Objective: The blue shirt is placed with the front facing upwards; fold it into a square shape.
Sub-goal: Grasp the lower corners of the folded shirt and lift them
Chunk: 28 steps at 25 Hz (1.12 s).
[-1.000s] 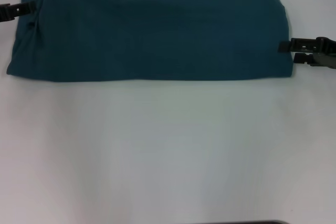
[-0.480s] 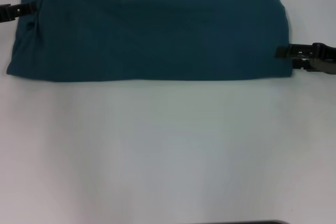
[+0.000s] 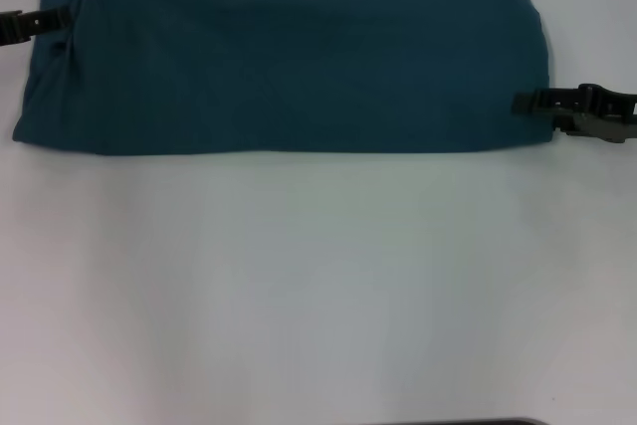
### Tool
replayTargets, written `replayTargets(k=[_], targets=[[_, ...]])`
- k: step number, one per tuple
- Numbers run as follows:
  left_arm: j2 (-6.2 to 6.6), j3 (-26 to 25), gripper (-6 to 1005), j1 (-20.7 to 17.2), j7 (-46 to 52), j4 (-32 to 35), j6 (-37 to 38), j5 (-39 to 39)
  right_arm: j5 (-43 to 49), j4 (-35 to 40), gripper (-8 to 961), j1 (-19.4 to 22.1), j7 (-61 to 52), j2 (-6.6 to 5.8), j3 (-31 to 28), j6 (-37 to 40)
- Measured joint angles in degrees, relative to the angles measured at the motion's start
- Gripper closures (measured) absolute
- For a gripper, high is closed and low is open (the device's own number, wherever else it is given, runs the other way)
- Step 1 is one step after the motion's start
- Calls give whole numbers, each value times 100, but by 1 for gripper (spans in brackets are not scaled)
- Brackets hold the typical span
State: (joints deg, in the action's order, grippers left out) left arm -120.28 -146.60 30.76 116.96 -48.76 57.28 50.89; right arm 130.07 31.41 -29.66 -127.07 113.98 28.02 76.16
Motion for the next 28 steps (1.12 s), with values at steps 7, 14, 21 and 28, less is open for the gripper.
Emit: replayTargets(k=[7, 14, 21, 28], targets=[[-1, 0, 96, 0, -4, 9, -5, 0, 0, -3, 283, 5, 67, 0, 23, -65], [-2, 0, 96, 0, -7, 9, -7, -3, 1, -7, 547, 5, 70, -15, 22, -78], [-2, 0, 96, -3, -8, 39, -7, -8, 1, -12, 889, 11, 70, -22, 19, -84], [28, 5, 95, -57, 24, 81, 178, -130, 1, -12, 941, 13, 76, -36, 19, -85]])
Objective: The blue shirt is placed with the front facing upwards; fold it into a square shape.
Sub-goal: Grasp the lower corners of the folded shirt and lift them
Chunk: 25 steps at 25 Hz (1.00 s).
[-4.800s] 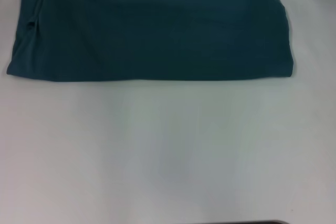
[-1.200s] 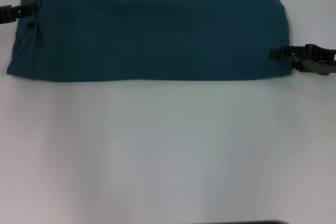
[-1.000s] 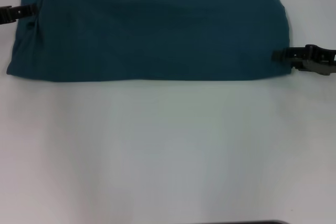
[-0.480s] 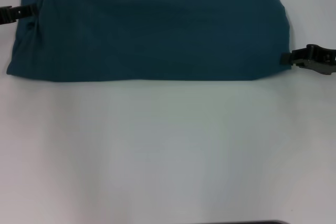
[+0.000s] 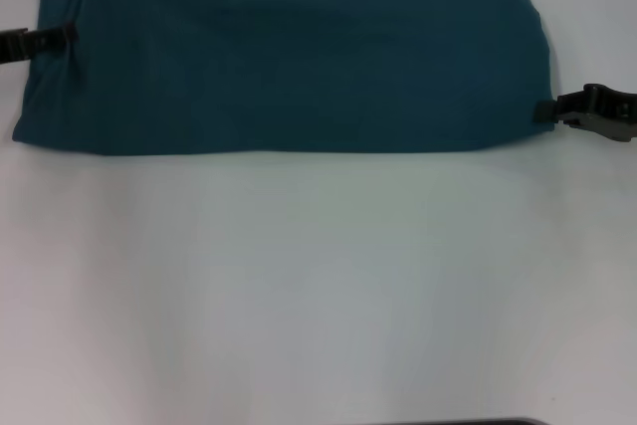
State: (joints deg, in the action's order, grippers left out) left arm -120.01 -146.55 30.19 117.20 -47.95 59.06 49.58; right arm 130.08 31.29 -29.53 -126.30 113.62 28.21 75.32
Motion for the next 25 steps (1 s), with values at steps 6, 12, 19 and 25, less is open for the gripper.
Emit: replayTargets(k=[6, 12, 19, 25], targets=[[63, 1, 96, -145, 30, 9, 285, -211, 0, 0, 941, 1, 2, -12, 0, 0], [143, -2, 95, -224, 33, 32, 466, -237, -7, 30, 941, 0, -10, -17, -9, 24], [414, 55, 96, -130, 90, 503, 605, -332, -9, 45, 941, 2, -27, -24, -27, 38], [467, 75, 96, -2, 131, 618, 597, -641, -16, 45, 941, 8, -41, -42, -35, 44]])
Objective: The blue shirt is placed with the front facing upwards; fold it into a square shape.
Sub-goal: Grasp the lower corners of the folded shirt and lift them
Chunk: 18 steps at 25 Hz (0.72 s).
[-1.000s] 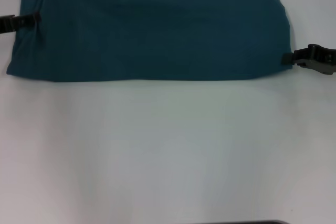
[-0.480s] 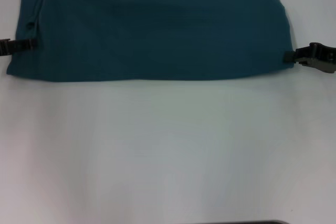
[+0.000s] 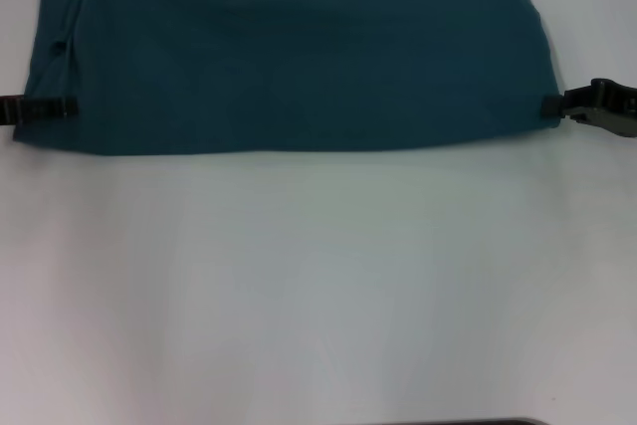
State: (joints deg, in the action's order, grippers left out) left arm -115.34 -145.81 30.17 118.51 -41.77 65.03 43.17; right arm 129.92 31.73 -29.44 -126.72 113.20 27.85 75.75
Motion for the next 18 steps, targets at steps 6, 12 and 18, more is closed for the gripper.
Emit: replayTargets(k=[6, 12, 18], targets=[[29, 35, 97, 51, 39, -53, 212, -60, -11, -6, 941, 8, -8, -18, -4, 1], [92, 142, 97, 129, 98, -64, 488, -195, -19, -20, 941, 9, -10, -33, -9, 1], [136, 163, 98, 241, 129, -69, 706, -402, -20, -5, 941, -5, -18, -37, -9, 1]])
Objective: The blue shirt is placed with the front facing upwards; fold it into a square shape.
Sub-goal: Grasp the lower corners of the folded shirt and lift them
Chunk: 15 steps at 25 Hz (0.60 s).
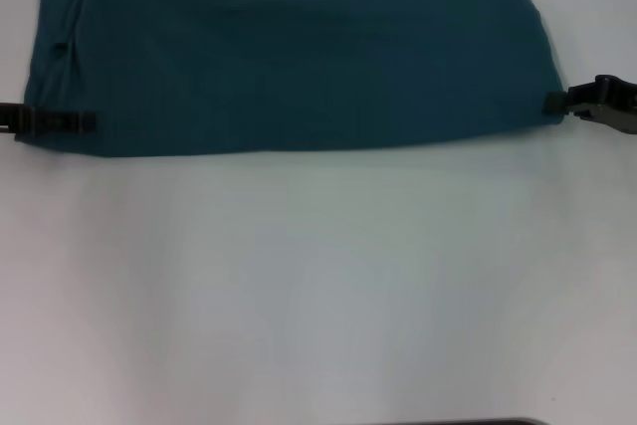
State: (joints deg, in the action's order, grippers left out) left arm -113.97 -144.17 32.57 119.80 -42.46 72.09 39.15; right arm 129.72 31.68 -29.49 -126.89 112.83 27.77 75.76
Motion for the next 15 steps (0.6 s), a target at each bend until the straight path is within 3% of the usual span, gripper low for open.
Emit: replayTargets(k=[10, 15], targets=[[169, 4, 99, 153, 17, -55, 359, -176, 11, -16, 941, -45, -1, 1, 1, -22], [187, 18, 99, 201, 22, -68, 438, -393, 17, -18, 941, -49, -1, 1, 1, -31]])
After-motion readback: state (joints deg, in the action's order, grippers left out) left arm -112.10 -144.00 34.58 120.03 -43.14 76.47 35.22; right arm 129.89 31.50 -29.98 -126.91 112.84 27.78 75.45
